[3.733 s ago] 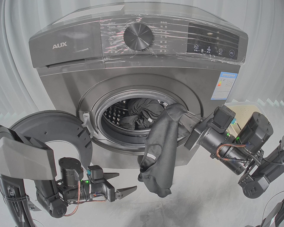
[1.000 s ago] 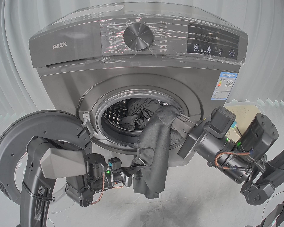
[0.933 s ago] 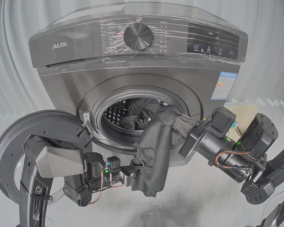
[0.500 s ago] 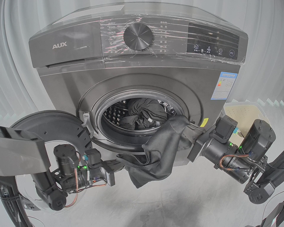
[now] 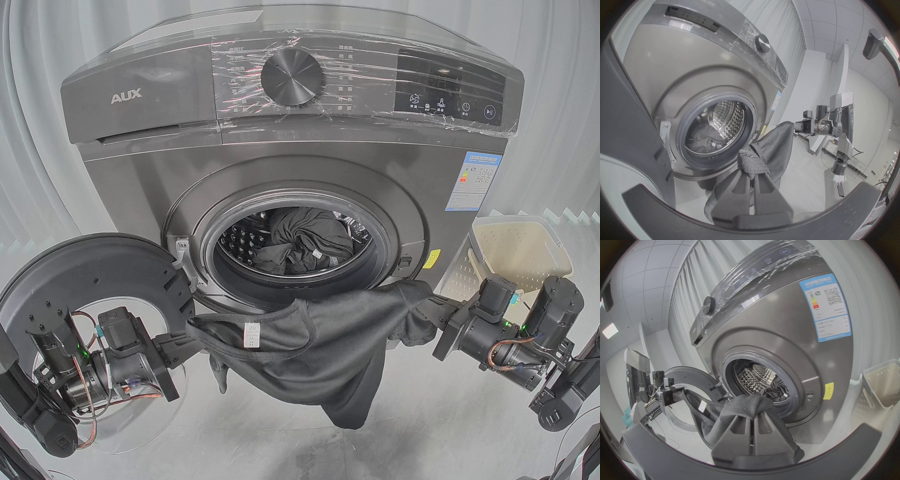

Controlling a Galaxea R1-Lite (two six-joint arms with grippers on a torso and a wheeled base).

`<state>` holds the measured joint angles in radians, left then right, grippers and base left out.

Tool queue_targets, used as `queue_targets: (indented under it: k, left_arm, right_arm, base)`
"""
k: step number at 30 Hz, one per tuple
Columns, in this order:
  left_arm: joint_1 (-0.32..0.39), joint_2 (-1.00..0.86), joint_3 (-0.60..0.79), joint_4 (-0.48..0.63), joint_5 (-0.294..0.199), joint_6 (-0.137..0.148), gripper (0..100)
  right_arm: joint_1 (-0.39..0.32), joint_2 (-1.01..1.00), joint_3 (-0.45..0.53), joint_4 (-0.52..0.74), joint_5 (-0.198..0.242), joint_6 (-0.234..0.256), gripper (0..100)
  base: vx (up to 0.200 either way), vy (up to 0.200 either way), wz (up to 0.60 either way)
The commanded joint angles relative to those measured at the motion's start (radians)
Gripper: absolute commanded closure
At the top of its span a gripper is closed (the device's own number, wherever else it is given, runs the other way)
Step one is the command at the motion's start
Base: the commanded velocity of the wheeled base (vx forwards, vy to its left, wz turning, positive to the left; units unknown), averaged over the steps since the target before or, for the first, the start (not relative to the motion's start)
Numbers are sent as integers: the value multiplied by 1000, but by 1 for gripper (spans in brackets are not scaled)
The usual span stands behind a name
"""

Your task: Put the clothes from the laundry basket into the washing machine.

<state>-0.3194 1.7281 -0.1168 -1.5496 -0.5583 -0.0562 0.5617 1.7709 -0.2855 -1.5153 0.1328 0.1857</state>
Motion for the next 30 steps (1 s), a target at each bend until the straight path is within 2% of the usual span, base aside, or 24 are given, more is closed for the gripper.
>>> queue_targets:
  k: [1,4,5,7,12,24,30]
  left_arm:
    - [26,-12,-30,-1,-3,2,100]
    - [26,5,-49,-1,1,7,100]
    - [28,13,-43,-3,5,10,100]
    - [40,13,-40,-1,6,9,100]
    - [72,15,-49,-1,6,7,100]
    - [72,5,-64,-1,8,10,100]
    - [72,-19,-101,-1,11,1,100]
  right_arm:
    - [-80,67,9,-14,16,-9,100]
    - [-132,104,-1,-22,18,-42,100]
    - [-167,122,-3,-26,21,-78,100]
    - [-183,124,2,-26,22,-98,100]
    - [-189,101,3,-26,50,-97,100]
    - [-189,19,-7,-26,47,-101,100]
    - [-189,-11,-12,-25,47,-103,100]
  base:
    - [0,0,0]
    - [0,0,0]
    - [0,0,0]
    - [0,0,0]
    - [0,0,0]
    - [0,0,0]
    - [0,0,0]
